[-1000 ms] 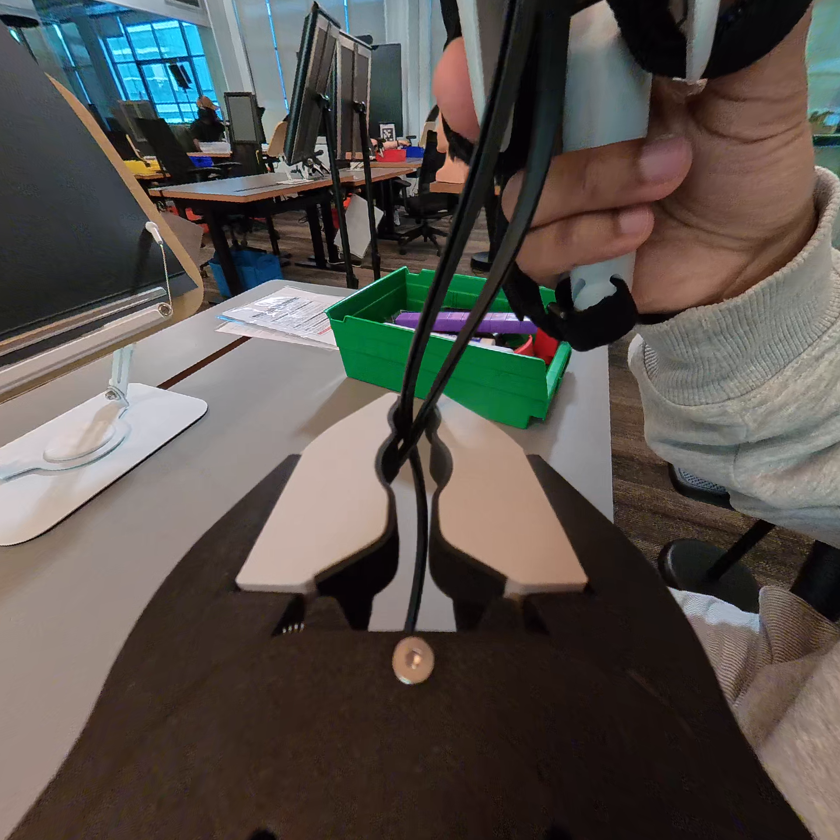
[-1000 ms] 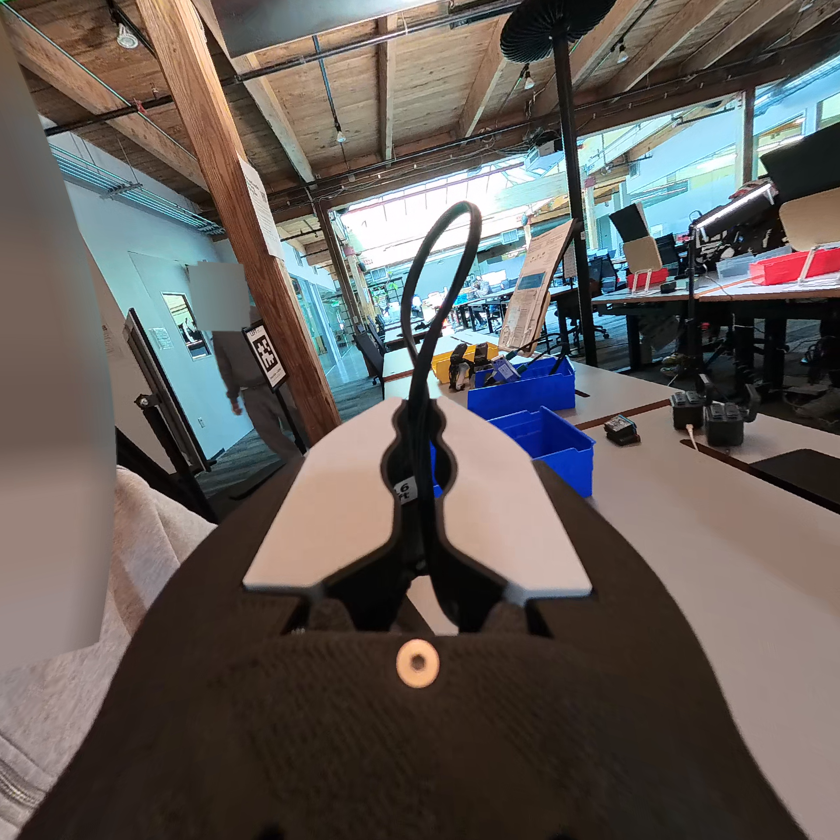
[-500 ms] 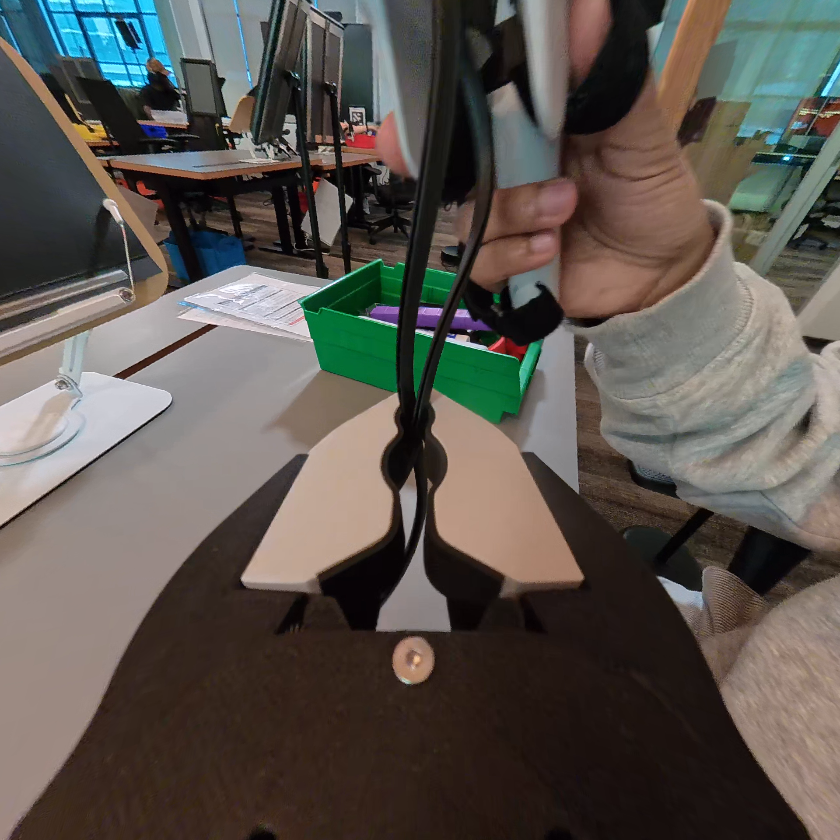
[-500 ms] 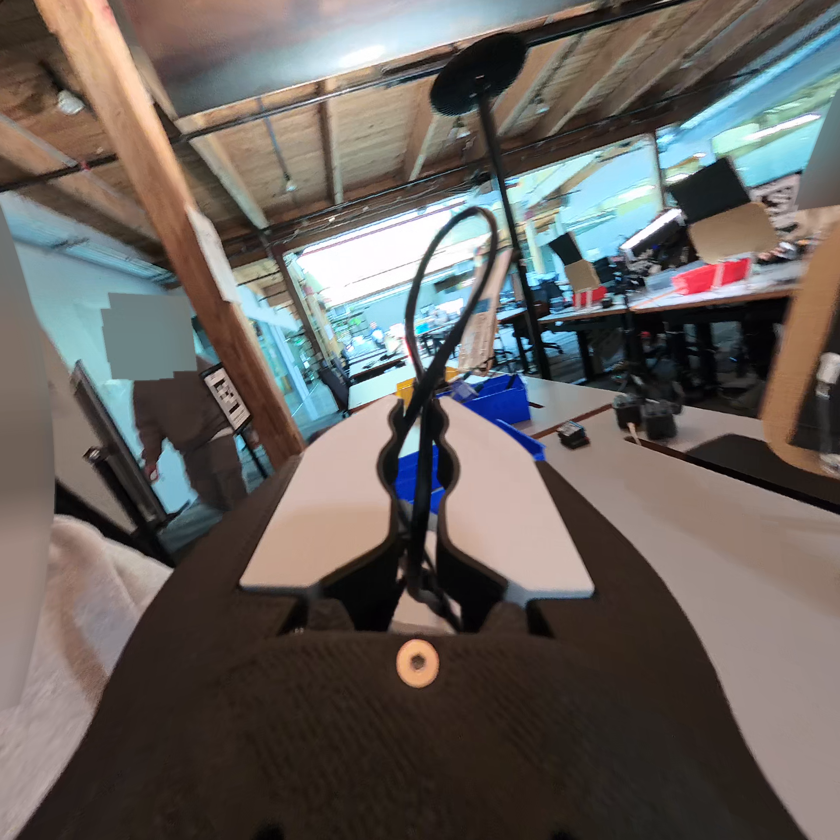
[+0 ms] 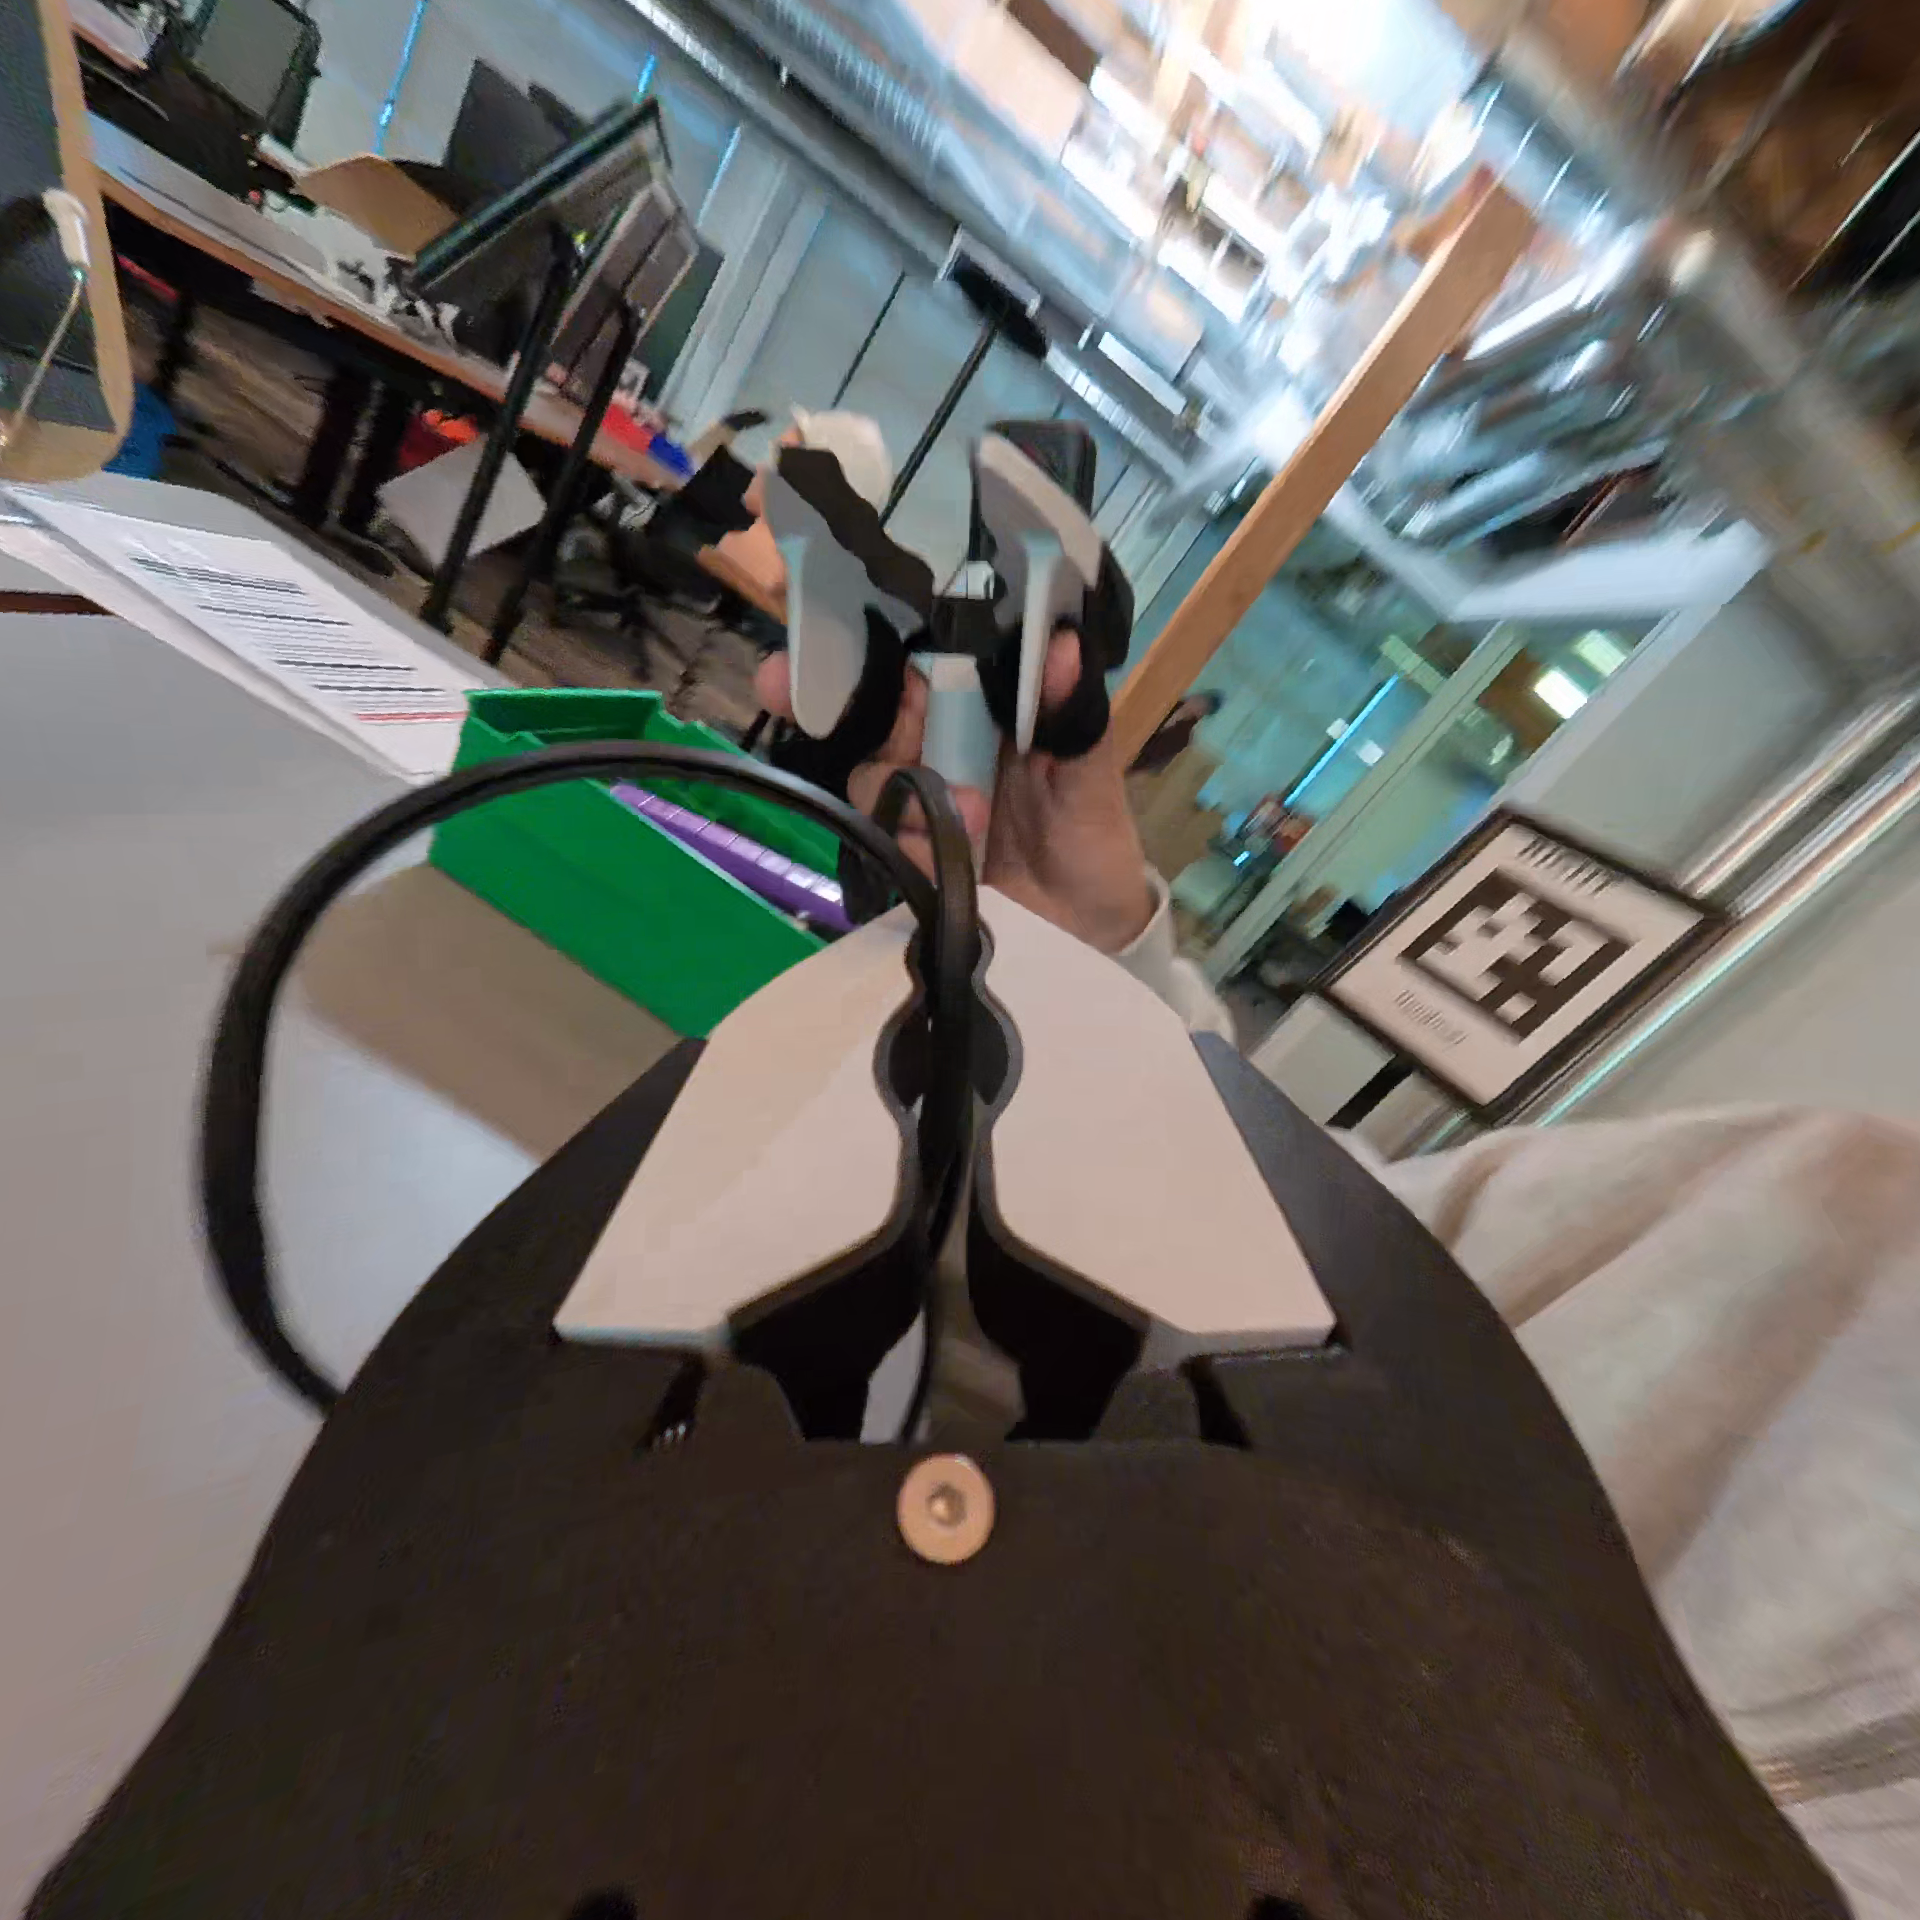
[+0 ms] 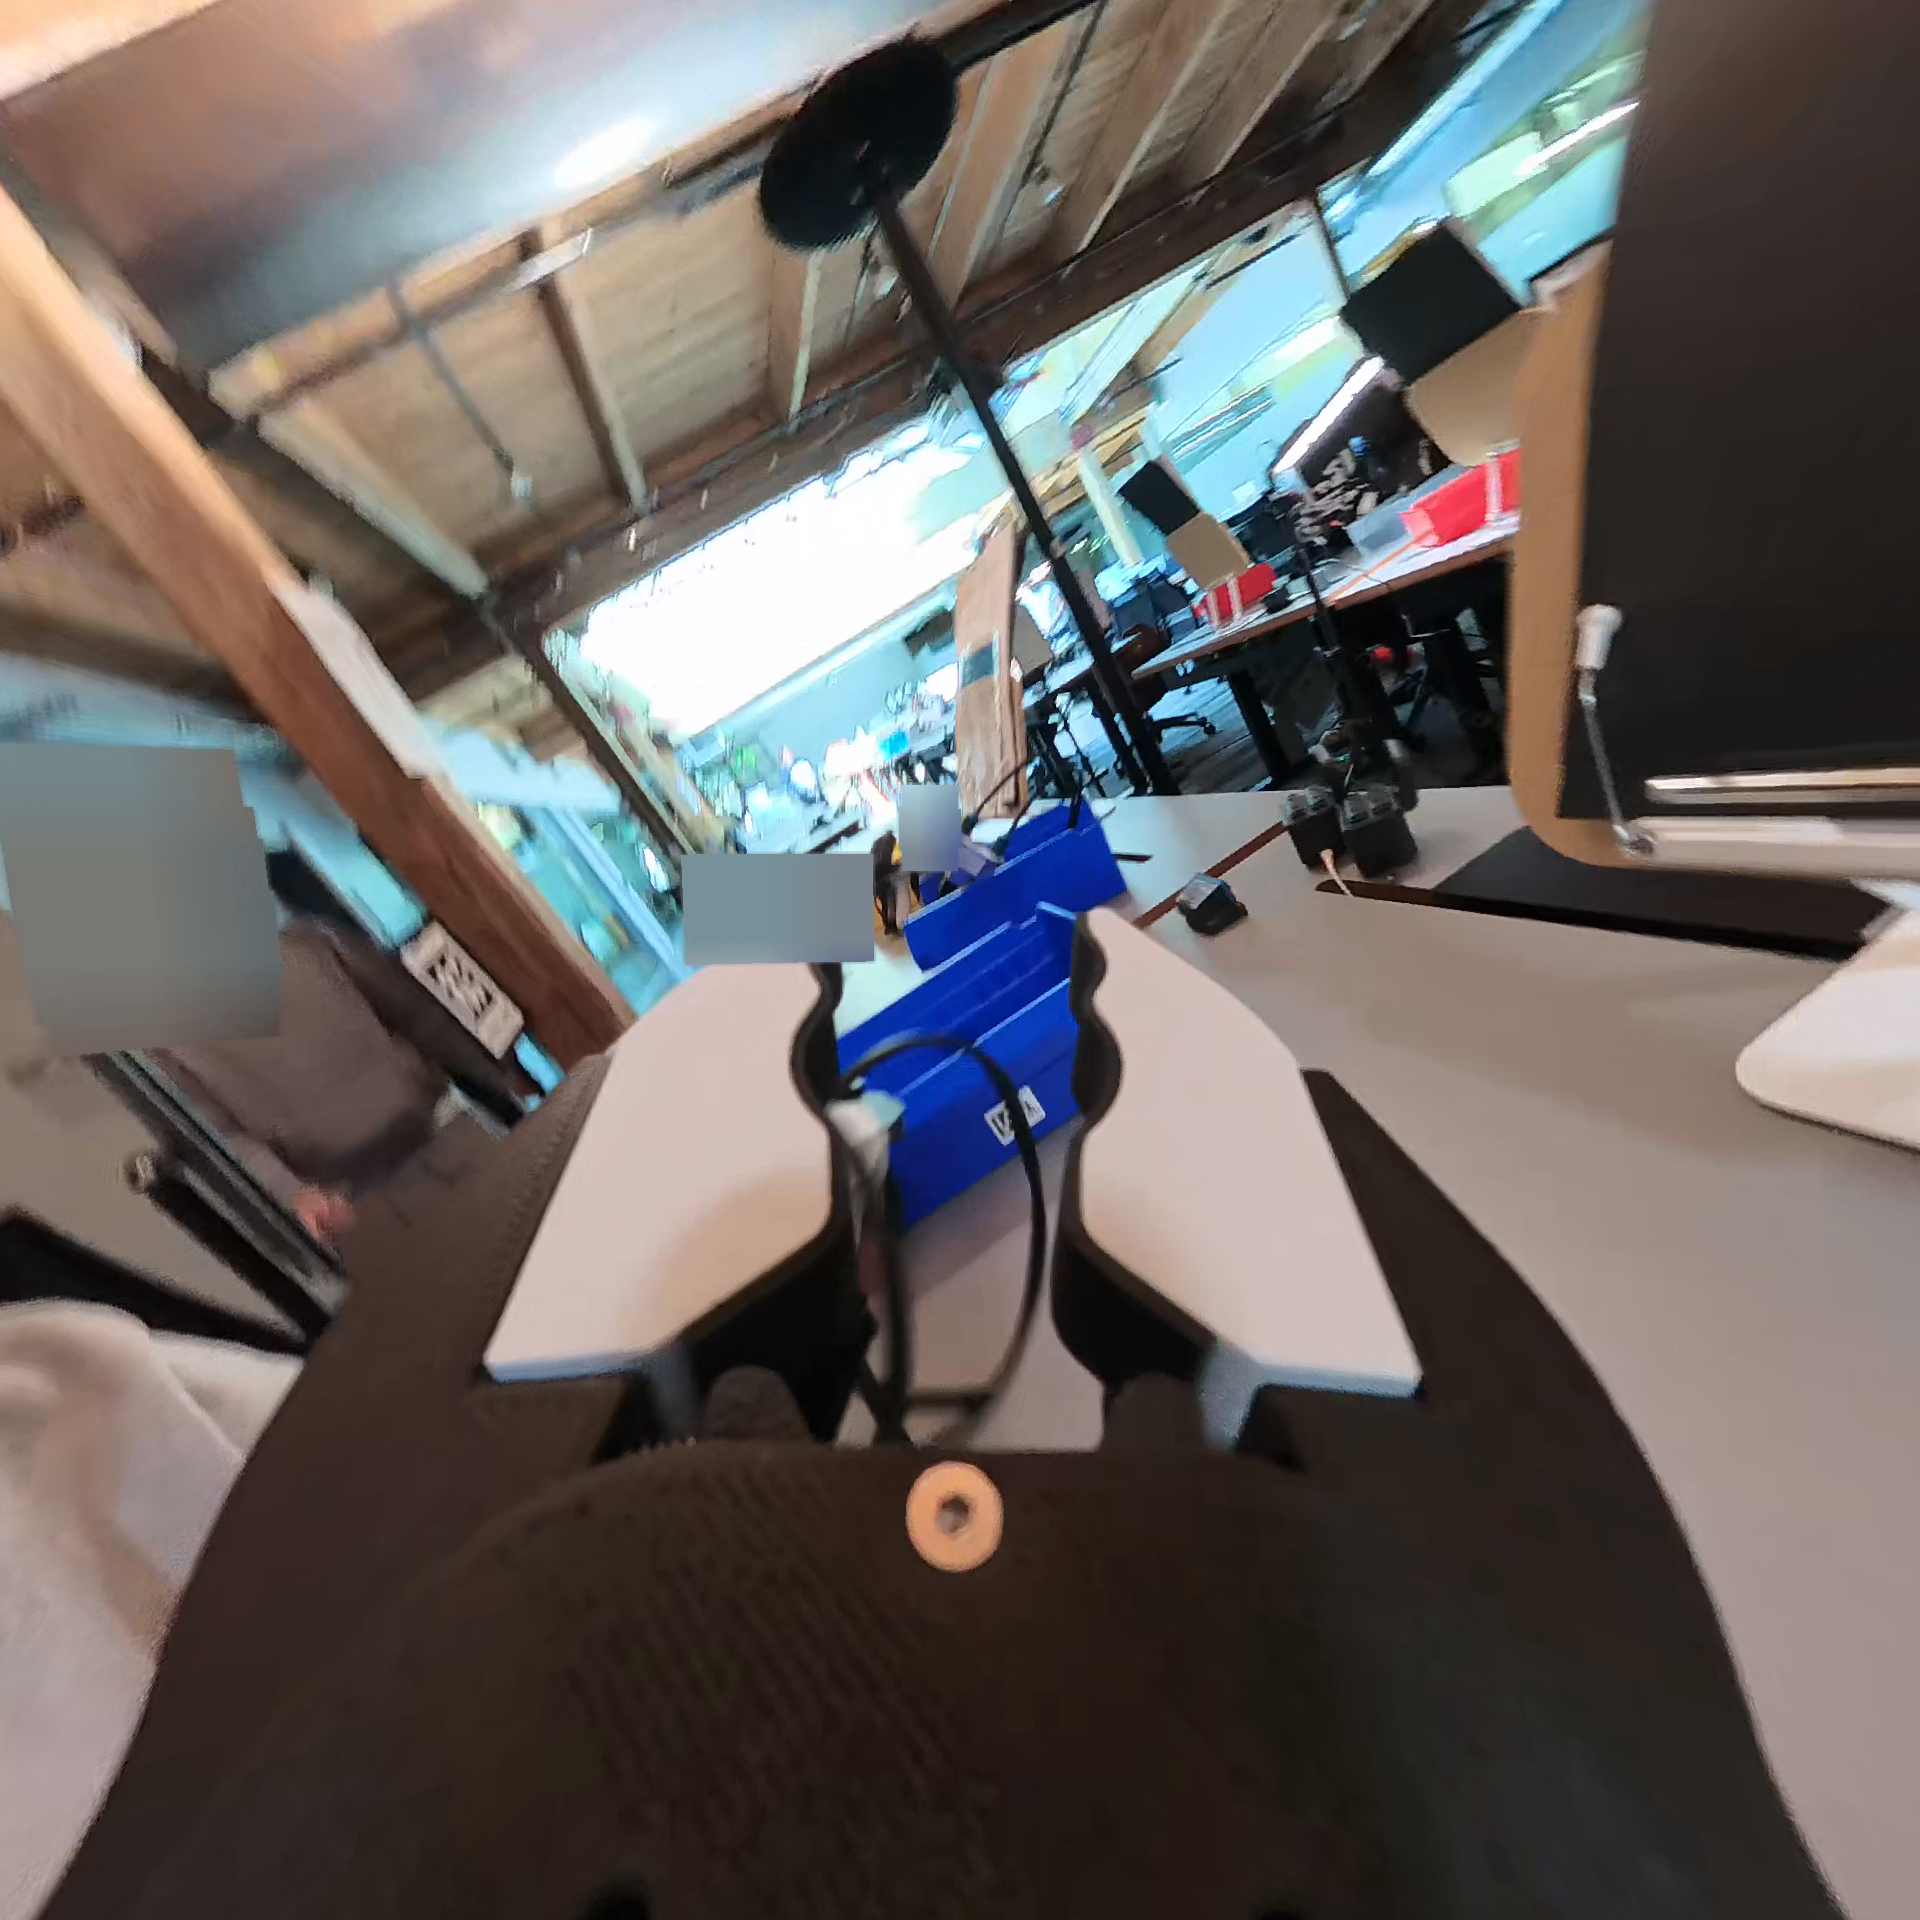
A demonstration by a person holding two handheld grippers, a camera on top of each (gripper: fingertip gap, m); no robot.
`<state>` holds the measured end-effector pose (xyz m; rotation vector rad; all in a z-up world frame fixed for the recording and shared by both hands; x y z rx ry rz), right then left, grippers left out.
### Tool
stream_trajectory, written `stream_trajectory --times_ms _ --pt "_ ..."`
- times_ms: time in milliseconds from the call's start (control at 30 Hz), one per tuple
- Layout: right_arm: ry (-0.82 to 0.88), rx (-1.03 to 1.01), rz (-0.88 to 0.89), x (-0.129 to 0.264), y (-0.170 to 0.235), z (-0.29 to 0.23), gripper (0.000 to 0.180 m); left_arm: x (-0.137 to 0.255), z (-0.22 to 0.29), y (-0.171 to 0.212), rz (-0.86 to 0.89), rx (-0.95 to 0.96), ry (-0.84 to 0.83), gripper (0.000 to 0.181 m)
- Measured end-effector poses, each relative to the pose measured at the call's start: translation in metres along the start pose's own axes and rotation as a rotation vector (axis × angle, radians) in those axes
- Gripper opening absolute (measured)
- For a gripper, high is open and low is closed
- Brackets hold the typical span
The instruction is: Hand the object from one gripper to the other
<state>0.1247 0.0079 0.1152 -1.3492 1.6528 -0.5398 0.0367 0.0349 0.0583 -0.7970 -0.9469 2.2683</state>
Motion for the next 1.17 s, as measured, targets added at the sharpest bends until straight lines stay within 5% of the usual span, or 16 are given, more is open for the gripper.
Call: stream_trajectory --times_ms 467,733,1167 --pt "-0.216 0.758 -0.306 -0.018 0.059 -0.060 0.025 0.017 0.008 -0.017 -0.041 0.215 0.102 0.001" --pt "-0.374 0.863 -0.363 -0.009 0.075 -0.079 0.027 0.029 0.032 0.007 -0.317 0.328 0.226 0.001" --pt "-0.487 1.042 -0.758 0.014 0.135 -0.081 0.023 0.054 0.024 0.066 -0.754 0.117 0.097 0.001"
Point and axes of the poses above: each gripper's, where its closed fingertips meet, x back along the fingers, y out of its underside, z = x × y across the jaws, the point moved 1 cm from there along x, back along the fingers, and after that the axes turned 11 degrees about z, right-handed, at the moved point
